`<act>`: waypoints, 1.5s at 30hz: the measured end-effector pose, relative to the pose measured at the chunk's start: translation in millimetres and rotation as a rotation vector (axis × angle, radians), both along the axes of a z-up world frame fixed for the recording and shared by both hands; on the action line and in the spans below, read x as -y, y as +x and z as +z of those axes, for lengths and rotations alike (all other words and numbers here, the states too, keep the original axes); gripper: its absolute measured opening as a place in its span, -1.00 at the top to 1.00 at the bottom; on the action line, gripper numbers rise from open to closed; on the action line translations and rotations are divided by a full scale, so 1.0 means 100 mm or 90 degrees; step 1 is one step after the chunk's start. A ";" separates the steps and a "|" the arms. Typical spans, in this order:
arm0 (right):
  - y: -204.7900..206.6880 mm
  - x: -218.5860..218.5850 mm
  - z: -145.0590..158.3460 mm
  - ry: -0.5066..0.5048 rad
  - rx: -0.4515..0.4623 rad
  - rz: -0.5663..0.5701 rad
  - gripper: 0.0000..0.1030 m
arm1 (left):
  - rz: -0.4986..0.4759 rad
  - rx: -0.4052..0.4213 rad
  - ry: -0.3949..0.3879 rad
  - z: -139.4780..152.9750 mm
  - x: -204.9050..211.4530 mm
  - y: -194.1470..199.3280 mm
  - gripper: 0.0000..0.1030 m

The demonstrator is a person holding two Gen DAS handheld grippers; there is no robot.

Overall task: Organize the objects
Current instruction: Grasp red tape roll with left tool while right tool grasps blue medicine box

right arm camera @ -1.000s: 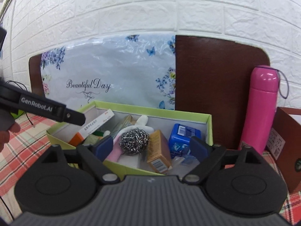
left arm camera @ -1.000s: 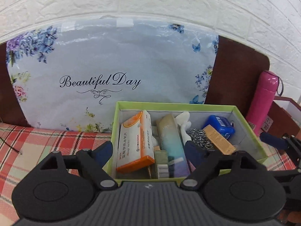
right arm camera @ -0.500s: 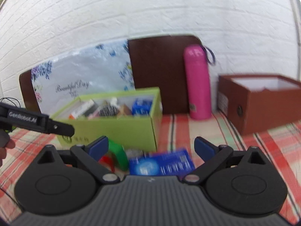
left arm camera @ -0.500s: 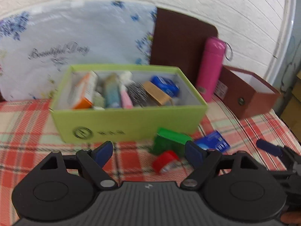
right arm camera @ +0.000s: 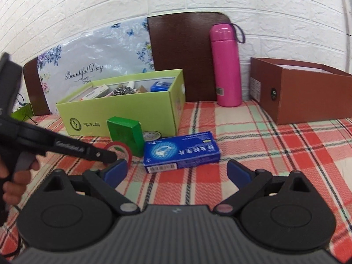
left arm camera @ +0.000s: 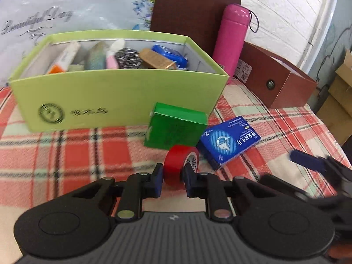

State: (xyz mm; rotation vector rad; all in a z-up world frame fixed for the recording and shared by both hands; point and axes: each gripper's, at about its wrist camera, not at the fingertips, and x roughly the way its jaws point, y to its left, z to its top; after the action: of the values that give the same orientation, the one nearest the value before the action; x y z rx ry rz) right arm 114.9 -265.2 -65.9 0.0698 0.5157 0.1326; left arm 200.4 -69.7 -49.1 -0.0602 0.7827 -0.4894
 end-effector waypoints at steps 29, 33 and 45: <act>0.51 -0.10 -0.22 -0.035 -0.052 0.263 -1.00 | -0.009 0.032 -0.018 0.05 -0.48 -0.38 -0.35; 0.46 -0.18 -0.30 -0.085 -0.075 0.262 -0.84 | -0.021 0.042 0.040 -0.03 -0.27 -0.38 -0.35; -0.08 -0.23 -0.19 -0.021 -0.117 0.203 -0.49 | 0.004 0.020 0.019 -0.12 -0.34 -0.37 0.01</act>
State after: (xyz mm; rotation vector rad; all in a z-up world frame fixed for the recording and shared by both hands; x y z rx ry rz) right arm 106.4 -241.9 -84.8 -0.0343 0.7098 0.4324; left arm 163.1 -35.4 -60.8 -0.0270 0.7591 -0.4723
